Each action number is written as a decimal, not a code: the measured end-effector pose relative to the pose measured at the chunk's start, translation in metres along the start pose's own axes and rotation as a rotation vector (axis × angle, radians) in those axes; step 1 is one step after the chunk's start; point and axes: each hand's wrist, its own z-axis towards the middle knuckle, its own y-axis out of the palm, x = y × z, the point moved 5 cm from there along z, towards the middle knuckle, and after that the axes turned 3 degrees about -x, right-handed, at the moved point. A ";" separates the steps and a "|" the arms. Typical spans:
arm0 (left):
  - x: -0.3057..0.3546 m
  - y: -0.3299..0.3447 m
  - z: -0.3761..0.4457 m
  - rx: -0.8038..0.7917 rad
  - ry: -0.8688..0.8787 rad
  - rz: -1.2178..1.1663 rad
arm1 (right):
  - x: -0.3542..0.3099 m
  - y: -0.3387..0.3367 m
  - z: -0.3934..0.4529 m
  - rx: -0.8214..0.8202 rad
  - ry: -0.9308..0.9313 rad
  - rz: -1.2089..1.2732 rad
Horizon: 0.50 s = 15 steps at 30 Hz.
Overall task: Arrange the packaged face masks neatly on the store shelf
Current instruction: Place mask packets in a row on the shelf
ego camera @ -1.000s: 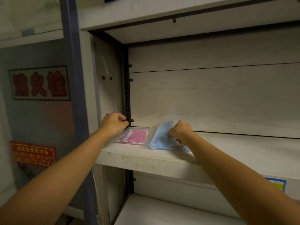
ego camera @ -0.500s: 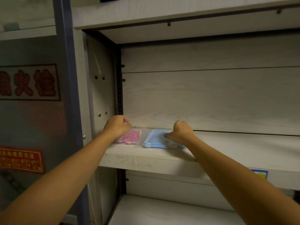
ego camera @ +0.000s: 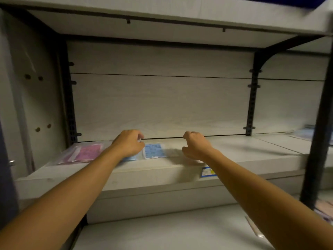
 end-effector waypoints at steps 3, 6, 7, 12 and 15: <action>0.025 0.011 0.000 -0.041 0.042 0.031 | 0.026 -0.009 -0.017 0.004 0.031 -0.019; 0.053 0.019 -0.001 -0.052 0.075 0.072 | 0.050 -0.020 -0.032 0.012 0.049 -0.043; 0.061 0.021 -0.002 -0.051 0.085 0.090 | 0.056 -0.024 -0.036 0.014 0.051 -0.047; 0.115 0.036 -0.013 -0.051 0.147 0.196 | 0.098 -0.050 -0.063 0.040 0.062 -0.067; 0.148 0.047 -0.021 -0.039 0.156 0.231 | 0.126 -0.063 -0.082 0.037 0.066 -0.091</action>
